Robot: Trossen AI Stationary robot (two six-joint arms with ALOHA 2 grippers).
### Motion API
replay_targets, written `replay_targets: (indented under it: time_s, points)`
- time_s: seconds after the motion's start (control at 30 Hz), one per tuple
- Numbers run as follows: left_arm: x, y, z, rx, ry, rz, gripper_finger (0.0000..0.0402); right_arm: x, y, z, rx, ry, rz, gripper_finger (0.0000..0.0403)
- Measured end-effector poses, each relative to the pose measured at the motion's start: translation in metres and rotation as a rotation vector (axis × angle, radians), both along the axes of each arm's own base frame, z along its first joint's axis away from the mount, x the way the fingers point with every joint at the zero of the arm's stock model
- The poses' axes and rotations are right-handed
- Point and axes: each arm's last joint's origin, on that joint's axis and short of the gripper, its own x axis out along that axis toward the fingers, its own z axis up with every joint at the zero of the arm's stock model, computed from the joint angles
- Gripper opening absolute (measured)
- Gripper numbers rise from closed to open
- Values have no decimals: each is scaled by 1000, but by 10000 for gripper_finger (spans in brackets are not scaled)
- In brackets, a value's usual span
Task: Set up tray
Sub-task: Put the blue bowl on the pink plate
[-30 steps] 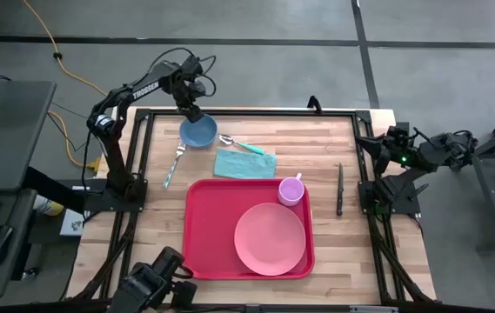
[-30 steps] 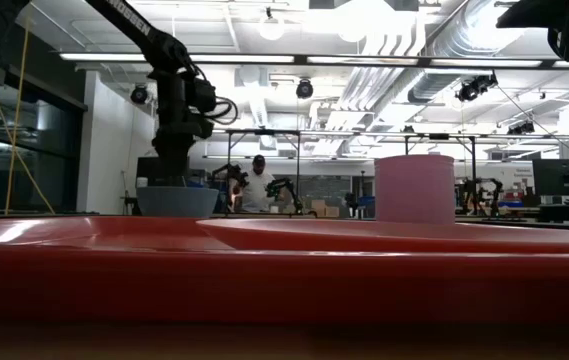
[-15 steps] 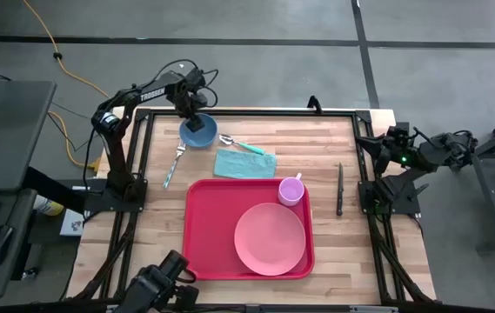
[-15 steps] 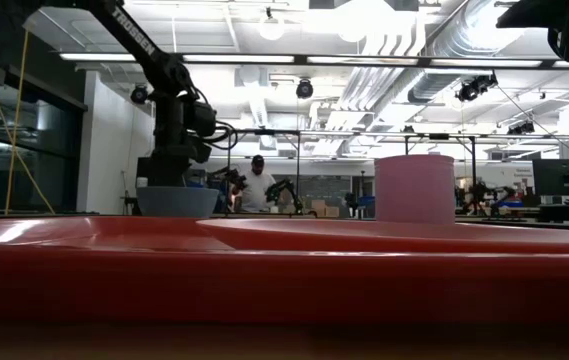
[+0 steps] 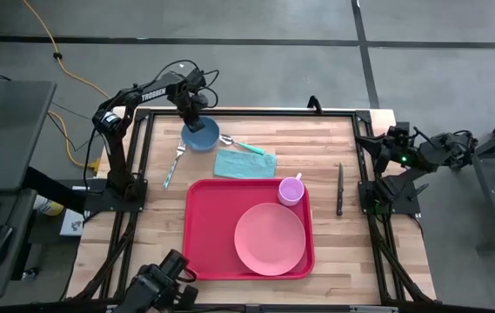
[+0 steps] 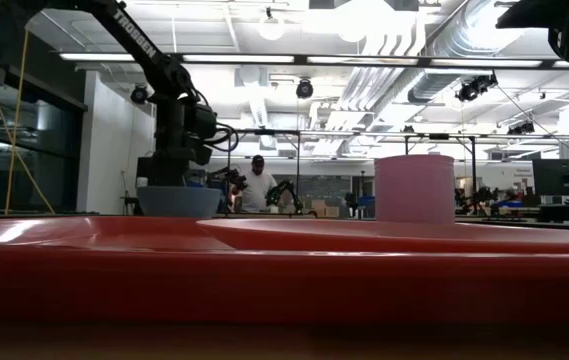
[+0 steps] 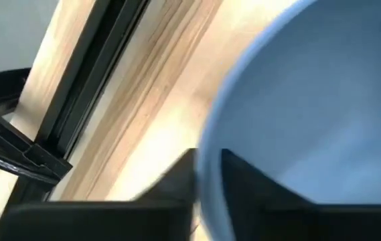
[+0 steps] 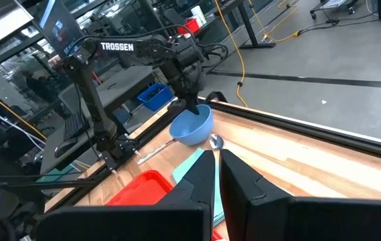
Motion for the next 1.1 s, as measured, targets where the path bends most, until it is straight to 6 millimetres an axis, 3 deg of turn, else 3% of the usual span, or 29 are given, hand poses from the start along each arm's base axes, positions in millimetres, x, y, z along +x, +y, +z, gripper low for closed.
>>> replay_targets:
  time_s: [0.03, 0.1, 0.3, 0.43, 0.67, 0.9, 1.0, 1.1]
  points:
    - [0, 0, 0, -2, -2, -4, 44, 0, 0, 0, 0, 0, 0, 0]
    - [0, 0, 1, -7, -13, -14, 22, 0, 0, 0, 0, 0, 0, 0]
    - [-2, 4, 11, -30, -49, -19, 22, 0, 0, 0, -3, 0, -5, 0]
    - [0, 3, 38, -10, -106, -52, 22, 0, 0, 0, -10, 3, -6, 0]
    - [5, 4, 106, 27, -471, -132, 22, 0, 0, -1, -17, 14, -5, 0]
    - [9, 1, 167, -43, -1028, -318, 22, -1, 0, -2, -23, 25, -5, 0]
    - [12, -6, 183, -120, -1186, -416, 22, -1, 0, -2, -24, 29, -2, 0]
    - [23, -18, 185, -187, -1198, -446, 22, -1, -1, -4, -28, 44, 2, 0]
